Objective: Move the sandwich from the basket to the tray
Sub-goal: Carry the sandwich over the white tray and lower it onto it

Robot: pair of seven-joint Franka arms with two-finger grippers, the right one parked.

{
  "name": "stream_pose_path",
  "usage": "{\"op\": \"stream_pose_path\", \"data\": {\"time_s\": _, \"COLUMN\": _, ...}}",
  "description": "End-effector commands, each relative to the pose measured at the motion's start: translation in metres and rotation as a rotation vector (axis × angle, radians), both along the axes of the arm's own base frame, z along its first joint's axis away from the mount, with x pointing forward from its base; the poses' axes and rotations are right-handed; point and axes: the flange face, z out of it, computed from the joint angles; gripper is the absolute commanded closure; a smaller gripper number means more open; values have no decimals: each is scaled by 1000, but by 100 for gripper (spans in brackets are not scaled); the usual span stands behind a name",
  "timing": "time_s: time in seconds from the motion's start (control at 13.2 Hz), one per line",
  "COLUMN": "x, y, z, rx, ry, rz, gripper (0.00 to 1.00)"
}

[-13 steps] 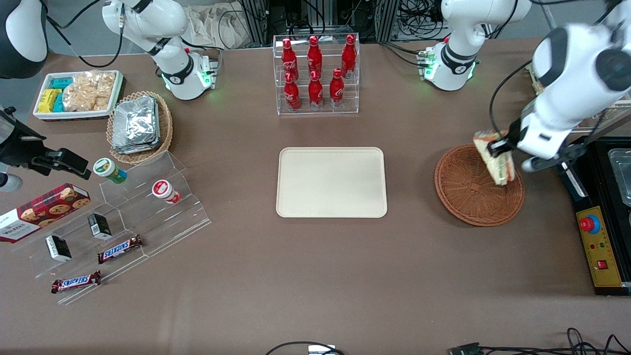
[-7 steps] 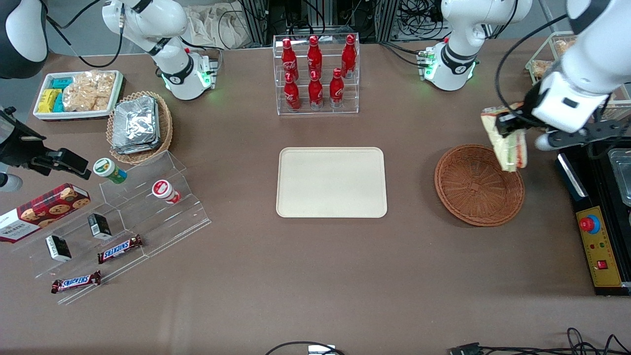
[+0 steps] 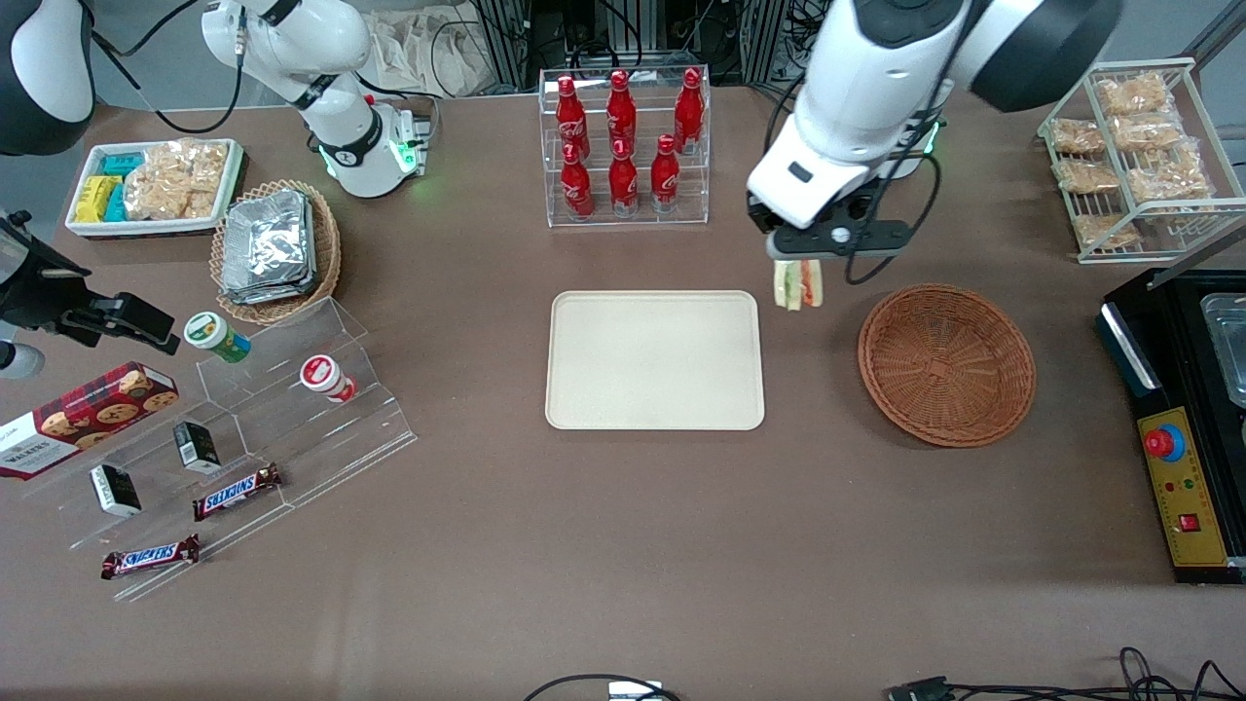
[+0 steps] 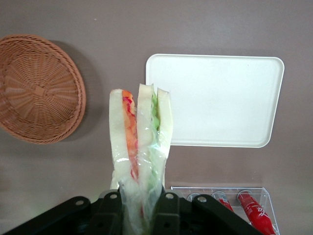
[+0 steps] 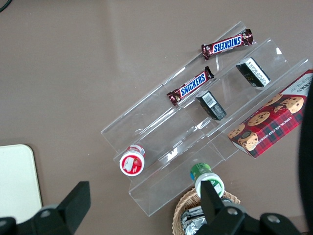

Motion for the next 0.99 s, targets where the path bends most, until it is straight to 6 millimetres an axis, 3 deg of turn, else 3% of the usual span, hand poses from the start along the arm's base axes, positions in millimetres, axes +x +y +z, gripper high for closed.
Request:
{"op": "stream_pose_path", "data": {"time_s": 0.0, "x": 17, "y": -1, "z": -60, "rx": -6, "ry": -10, "rz": 3, "gripper": 100}}
{"op": "stream_pose_path", "data": {"time_s": 0.23, "x": 22, "y": -9, "z": -160, "rx": -38, "ry": -46, "rz": 8, "gripper": 100}}
{"op": "stream_pose_path", "data": {"time_s": 0.46, "x": 34, "y": -10, "z": -245, "rx": -14, "ry": -33, "rz": -22, "gripper": 100}}
{"op": "stream_pose_path", "data": {"time_s": 0.68, "x": 32, "y": -15, "z": -301, "rx": -55, "ry": -21, "rz": -16, "gripper": 100}}
{"op": "stream_pose_path", "data": {"time_s": 0.91, "x": 19, "y": -26, "z": -329, "rx": -87, "ry": -26, "rz": -11, "gripper": 100}}
